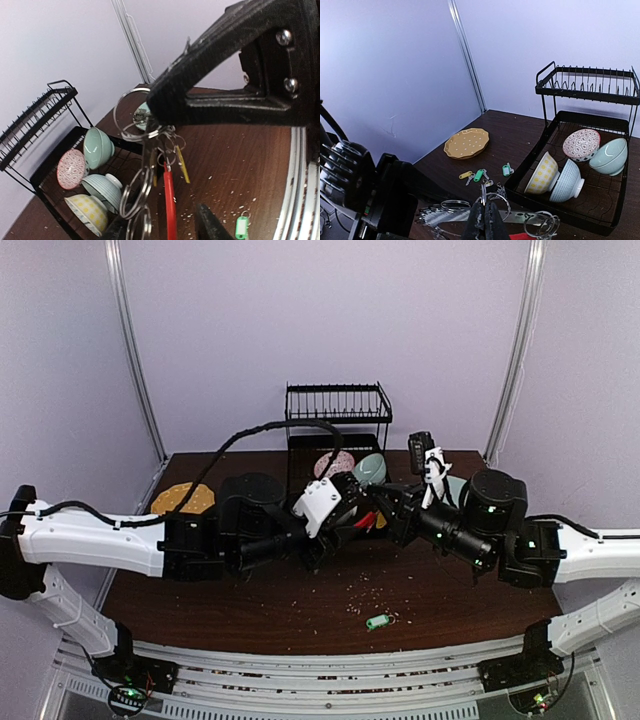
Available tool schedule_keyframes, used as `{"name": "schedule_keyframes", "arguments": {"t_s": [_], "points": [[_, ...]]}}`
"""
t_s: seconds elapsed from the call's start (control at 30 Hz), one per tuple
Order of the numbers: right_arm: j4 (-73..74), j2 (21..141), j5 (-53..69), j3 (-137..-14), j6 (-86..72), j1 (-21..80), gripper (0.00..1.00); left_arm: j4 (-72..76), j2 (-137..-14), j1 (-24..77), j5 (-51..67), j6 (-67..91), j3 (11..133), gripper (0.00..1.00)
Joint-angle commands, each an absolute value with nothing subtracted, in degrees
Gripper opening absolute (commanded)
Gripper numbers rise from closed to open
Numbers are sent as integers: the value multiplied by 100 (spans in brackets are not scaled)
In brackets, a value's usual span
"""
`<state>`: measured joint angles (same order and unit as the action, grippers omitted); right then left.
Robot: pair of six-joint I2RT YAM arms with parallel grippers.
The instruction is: Put the keys on the keyring
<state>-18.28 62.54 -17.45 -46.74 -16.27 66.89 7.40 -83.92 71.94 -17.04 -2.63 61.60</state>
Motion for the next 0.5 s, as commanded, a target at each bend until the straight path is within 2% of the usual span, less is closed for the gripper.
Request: {"name": "schedule_keyframes", "arguments": {"t_s": [0.0, 0.03, 0.13, 0.33, 0.47], "points": [[-2147, 6012, -1493, -4565, -1389, 6718, 0, 1018, -8358, 7111, -1729, -220, 6278, 34], [-2171, 5979, -1415, -4520, -1369, 6721, 0, 1030, -8332, 7110, -1725, -212, 6264, 31], [-2300, 5846, -1010, -4377, -1166, 6704, 0, 1106, -8223, 7110, -1467, -211, 6197, 31], [-2538, 5332, 460, -3928, -441, 6437, 0, 1068, -7879, 7110, 120, -448, 6058, 56], [-2934, 4758, 2155, -3435, -53, 6118, 0, 970, -7549, 7121, 1505, -769, 5870, 61]]}}
